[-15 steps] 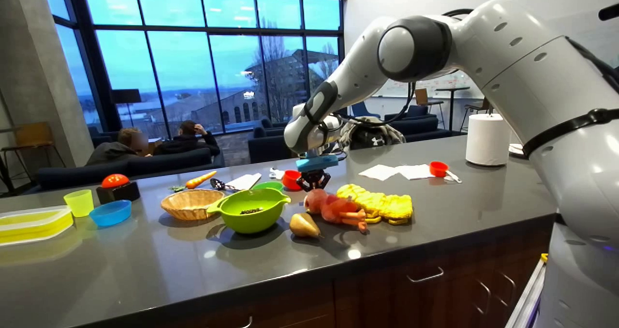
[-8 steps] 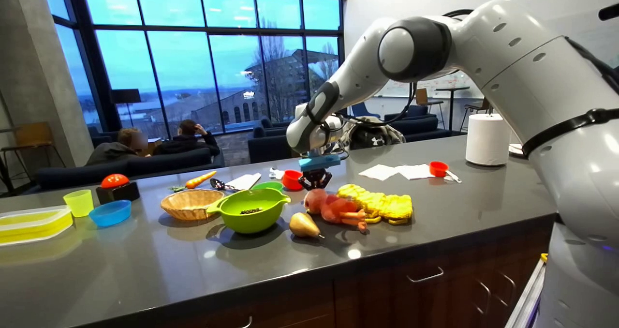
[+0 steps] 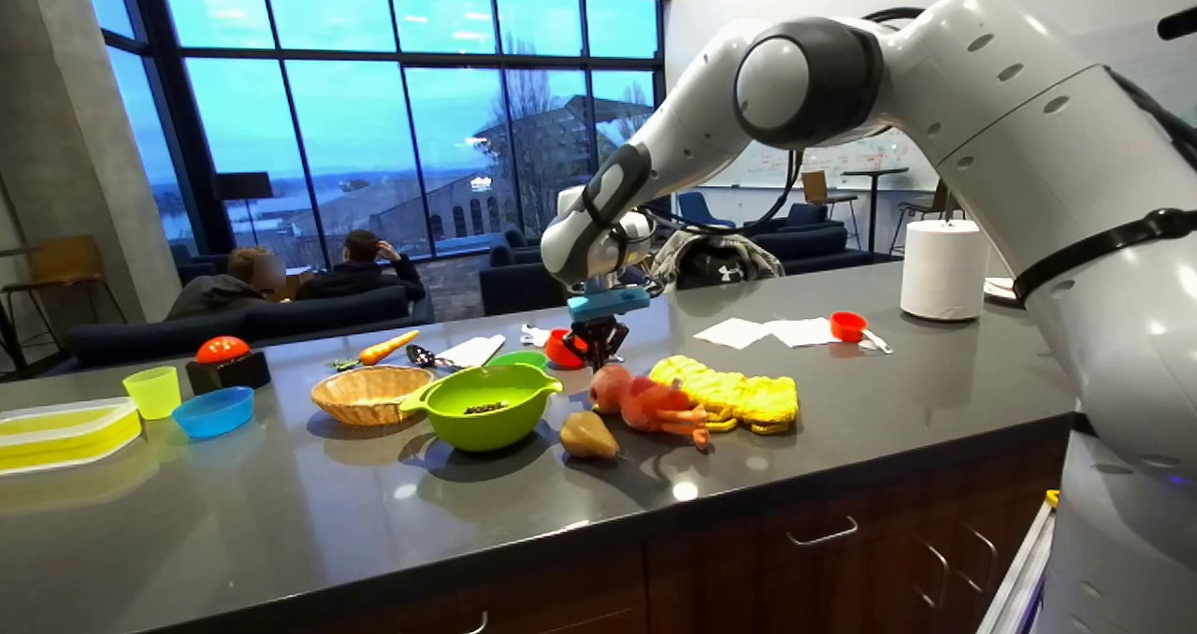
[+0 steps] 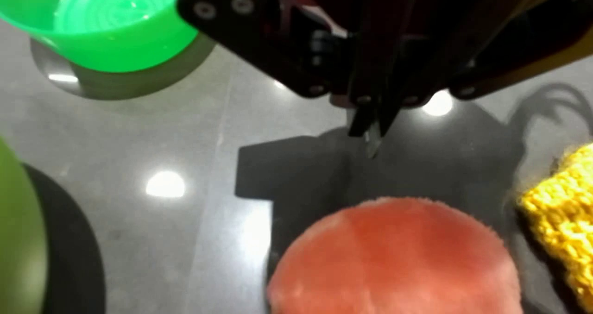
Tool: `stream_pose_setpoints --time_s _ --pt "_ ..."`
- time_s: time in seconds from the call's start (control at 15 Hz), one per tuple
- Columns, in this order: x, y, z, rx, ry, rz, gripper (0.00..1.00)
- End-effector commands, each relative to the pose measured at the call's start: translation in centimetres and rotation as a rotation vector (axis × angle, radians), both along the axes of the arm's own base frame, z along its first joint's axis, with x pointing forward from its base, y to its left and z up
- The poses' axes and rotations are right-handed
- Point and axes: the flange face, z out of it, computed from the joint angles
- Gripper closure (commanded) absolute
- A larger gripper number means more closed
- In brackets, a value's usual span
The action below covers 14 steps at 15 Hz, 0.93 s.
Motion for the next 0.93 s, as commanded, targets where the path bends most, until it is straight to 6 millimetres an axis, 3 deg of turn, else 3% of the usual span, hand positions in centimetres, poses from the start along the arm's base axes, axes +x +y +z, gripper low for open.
stream_pose_setpoints --time_s 0.0,0.4,0.87 --pt "-1.0 2.0 2.8 -0.024 0.041 0.084 0.99" --pt "-2.1 3.6 5.4 -0.068 0.146 0.197 0.99" --pt "-2.6 5.2 6.5 -0.139 0.235 0.323 0.99"
